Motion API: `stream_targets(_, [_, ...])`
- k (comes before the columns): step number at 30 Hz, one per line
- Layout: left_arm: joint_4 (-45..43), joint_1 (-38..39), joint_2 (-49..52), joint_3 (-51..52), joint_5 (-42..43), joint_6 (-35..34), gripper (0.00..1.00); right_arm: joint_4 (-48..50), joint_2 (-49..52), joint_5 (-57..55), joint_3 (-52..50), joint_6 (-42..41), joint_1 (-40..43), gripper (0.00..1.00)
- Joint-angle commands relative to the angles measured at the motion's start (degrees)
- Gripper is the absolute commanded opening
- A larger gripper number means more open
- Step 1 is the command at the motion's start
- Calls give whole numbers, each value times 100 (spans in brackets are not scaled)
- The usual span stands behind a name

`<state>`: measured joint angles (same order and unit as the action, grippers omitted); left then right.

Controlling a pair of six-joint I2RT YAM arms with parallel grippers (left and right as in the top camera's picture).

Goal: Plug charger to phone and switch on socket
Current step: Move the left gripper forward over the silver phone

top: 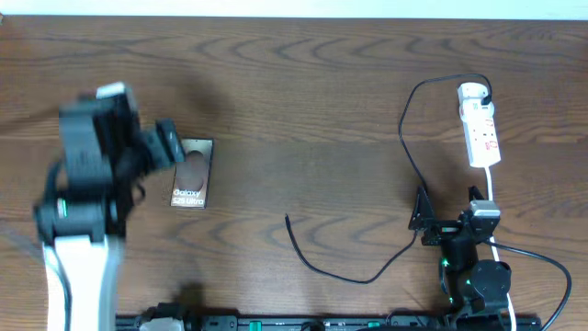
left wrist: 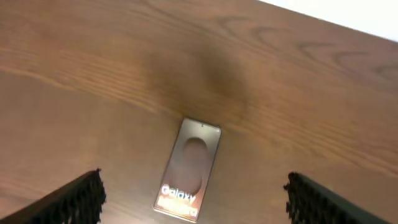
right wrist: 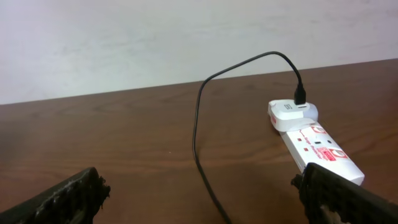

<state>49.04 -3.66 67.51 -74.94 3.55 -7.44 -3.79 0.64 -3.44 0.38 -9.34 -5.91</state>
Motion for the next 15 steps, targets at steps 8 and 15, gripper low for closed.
stream_targets(8, [151,-24,1886,-750,160,186,47,-24,-31,-7,-7,85,35,99])
stream_targets(15, [225,-24,2708,-688,214,157,98,-24,-31,-4,-7,87,35,99])
